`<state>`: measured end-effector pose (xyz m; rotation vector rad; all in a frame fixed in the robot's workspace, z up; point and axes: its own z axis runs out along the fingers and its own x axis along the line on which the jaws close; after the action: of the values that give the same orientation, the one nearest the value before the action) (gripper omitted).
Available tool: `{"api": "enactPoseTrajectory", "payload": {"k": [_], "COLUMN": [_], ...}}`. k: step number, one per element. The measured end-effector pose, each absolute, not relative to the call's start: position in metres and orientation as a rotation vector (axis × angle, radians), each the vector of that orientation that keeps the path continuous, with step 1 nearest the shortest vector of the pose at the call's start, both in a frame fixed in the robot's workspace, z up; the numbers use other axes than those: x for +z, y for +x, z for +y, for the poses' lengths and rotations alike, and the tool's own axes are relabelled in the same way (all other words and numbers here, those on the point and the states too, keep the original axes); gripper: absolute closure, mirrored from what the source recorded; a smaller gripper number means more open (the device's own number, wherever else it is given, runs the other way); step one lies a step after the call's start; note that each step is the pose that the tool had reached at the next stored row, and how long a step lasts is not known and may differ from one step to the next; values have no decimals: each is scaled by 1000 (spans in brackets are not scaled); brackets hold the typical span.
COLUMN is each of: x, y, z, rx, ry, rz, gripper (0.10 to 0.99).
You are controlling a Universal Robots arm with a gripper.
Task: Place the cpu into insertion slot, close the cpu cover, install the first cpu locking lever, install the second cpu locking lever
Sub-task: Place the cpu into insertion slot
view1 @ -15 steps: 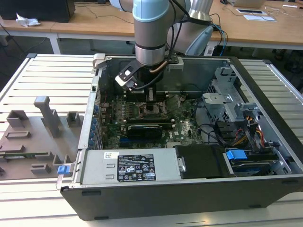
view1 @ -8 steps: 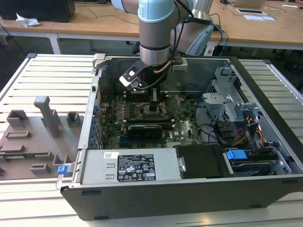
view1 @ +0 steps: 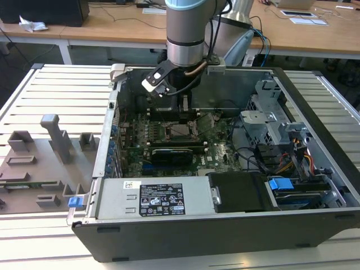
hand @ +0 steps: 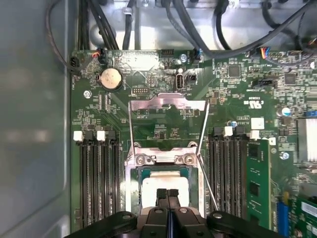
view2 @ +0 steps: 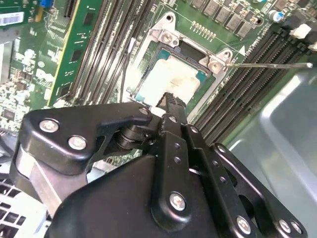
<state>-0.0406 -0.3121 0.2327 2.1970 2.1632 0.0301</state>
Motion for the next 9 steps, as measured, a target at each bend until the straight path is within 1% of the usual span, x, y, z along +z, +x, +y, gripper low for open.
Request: {"api": "enactPoseTrajectory", "payload": {"k": [9], "x": [256], "y": [-41], "z": [-312], "rx": [30], "ry": [2197], "rz": [2163], "gripper": [980]}}
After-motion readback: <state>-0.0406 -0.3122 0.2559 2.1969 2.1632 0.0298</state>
